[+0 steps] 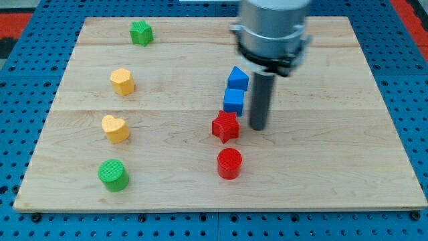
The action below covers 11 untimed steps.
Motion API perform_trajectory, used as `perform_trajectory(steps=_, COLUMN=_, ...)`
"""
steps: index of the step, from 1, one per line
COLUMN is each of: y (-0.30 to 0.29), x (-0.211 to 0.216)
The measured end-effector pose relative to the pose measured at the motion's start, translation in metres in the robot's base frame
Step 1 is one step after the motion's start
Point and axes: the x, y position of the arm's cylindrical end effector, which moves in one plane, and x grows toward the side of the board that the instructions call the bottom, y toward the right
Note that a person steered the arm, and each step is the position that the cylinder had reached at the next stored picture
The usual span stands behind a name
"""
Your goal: Push the blue triangle into the blue cube
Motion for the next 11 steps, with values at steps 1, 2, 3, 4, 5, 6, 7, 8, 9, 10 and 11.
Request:
perform_trajectory(steps=1, y=0.065, x=-0.073)
perform_trajectory(steps=2, y=0.039, x=-0.129)
perform_trajectory(steps=3, y=0.025, x=-0.117)
perform_trajectory(steps=4, y=-0.003, x=-0.103)
perform_trajectory(steps=5, y=-0.014, x=-0.104)
perform_trajectory(steps=6, y=-0.027, x=-0.131)
perform_trajectory(steps=7, y=-0.057, x=-0.118)
perform_trajectory(steps=8, y=-0.064, x=-0.088)
perform_trajectory(steps=9, y=-0.044, x=-0.086)
perform_trajectory(steps=10, y=-0.001, x=-0.06)
perform_trajectory(steps=11, y=-0.031, x=-0.06)
